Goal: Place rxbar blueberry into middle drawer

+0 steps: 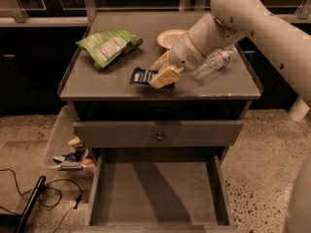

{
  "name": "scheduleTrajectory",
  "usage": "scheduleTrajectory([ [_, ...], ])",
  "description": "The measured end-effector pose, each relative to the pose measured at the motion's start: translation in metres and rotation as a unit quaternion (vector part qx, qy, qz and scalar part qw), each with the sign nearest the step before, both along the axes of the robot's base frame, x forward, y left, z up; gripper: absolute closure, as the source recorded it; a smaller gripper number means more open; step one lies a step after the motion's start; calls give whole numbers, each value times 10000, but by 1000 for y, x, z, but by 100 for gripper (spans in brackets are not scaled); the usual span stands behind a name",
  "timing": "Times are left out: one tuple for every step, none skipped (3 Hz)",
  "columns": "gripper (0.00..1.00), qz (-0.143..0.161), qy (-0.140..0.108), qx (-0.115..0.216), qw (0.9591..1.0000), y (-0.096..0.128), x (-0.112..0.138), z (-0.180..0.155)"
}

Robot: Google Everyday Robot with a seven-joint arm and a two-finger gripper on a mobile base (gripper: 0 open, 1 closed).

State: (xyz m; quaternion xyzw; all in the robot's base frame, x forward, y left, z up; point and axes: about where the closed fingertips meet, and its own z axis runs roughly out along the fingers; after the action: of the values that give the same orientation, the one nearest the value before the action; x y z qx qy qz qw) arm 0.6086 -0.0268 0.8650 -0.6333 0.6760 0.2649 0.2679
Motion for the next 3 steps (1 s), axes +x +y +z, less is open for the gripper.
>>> scheduleTrajectory([
  [100, 17, -191, 181, 9997, -15, -45, 8],
  [100, -233, -445, 116, 9987, -39, -89, -1],
  [100, -792, -537, -266, 9951, -60, -118, -35],
])
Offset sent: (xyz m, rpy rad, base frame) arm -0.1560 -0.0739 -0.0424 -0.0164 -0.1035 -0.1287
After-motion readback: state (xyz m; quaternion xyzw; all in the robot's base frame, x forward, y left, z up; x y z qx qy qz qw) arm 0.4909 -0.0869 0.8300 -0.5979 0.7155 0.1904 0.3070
